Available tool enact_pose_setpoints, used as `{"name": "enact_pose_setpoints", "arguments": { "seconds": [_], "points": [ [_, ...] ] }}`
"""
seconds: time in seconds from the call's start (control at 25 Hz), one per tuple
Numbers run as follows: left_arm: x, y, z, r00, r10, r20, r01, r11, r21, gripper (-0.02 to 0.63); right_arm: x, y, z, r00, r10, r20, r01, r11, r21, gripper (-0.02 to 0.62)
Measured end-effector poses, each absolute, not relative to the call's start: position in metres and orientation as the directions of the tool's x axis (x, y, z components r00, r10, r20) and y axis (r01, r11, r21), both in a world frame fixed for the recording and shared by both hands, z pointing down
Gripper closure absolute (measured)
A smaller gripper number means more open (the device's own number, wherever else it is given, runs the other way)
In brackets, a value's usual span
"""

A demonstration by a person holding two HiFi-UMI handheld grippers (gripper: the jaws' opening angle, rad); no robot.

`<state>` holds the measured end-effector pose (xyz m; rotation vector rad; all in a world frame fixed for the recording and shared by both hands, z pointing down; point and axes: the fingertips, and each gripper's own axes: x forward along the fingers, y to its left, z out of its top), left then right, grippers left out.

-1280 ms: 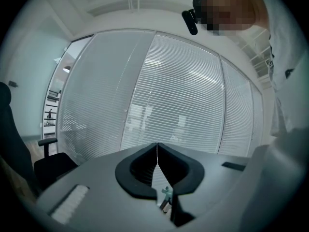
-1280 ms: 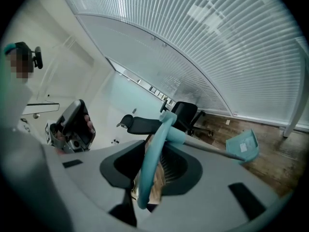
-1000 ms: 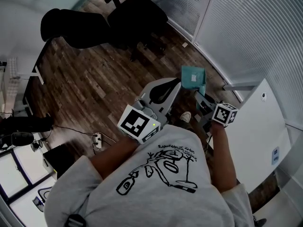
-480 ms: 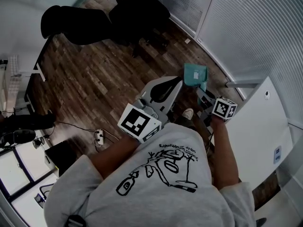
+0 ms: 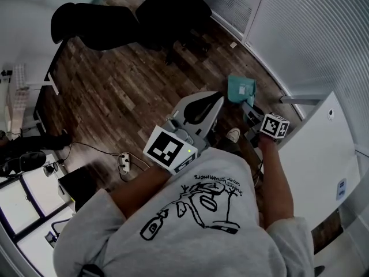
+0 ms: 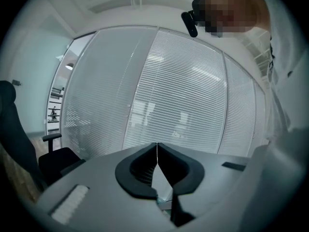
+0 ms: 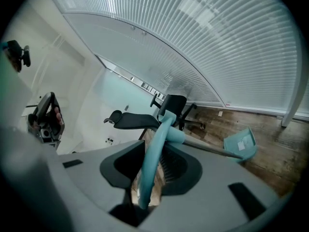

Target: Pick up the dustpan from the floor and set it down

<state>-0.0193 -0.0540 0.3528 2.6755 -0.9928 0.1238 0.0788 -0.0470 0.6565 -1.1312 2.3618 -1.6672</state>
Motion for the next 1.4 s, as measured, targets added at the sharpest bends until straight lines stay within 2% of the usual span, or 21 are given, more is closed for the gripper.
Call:
{"name": "enact_pose_setpoints", "arguments": {
  "seconds": [1.4],
  "points": [
    [-0.037,-0.054,0.379,0.714,-0.642,0.279,-0.700,-0.671,0.244,0.604,0.065,-0.053,0.760,-0.745,-0.525,0.412,-0.523,0.076,-0.849,0.509]
  ]
}}
